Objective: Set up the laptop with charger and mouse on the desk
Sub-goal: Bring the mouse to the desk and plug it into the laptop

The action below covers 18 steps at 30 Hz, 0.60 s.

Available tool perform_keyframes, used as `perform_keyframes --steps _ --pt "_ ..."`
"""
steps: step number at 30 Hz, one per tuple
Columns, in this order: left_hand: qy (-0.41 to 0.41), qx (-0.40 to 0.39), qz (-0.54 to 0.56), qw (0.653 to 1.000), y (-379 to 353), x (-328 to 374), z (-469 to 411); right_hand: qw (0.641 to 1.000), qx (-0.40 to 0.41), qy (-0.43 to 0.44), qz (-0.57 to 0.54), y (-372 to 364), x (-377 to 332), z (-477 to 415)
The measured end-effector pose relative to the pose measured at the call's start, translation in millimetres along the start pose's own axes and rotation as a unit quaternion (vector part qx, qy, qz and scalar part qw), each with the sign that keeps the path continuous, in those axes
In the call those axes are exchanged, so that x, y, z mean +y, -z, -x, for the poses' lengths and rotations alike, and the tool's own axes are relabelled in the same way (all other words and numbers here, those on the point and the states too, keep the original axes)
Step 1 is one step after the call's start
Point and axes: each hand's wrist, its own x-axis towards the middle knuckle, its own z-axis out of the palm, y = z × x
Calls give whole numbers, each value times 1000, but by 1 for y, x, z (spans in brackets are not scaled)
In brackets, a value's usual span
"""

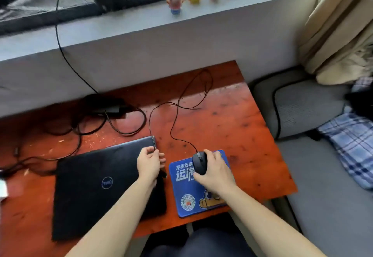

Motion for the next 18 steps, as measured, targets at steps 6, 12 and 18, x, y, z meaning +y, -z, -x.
perform_keyframes --steps 6,12,18 --pt "25 -12 -27 999 13 -16 1 999 -26 -9 42 -46 2 14" --pt "29 -10 -73 997 32 -22 -6 998 -2 -27 65 -48 2 17" --pt "22 2 -7 1000 50 8 -9 990 -40 -63 123 -41 -8 9"
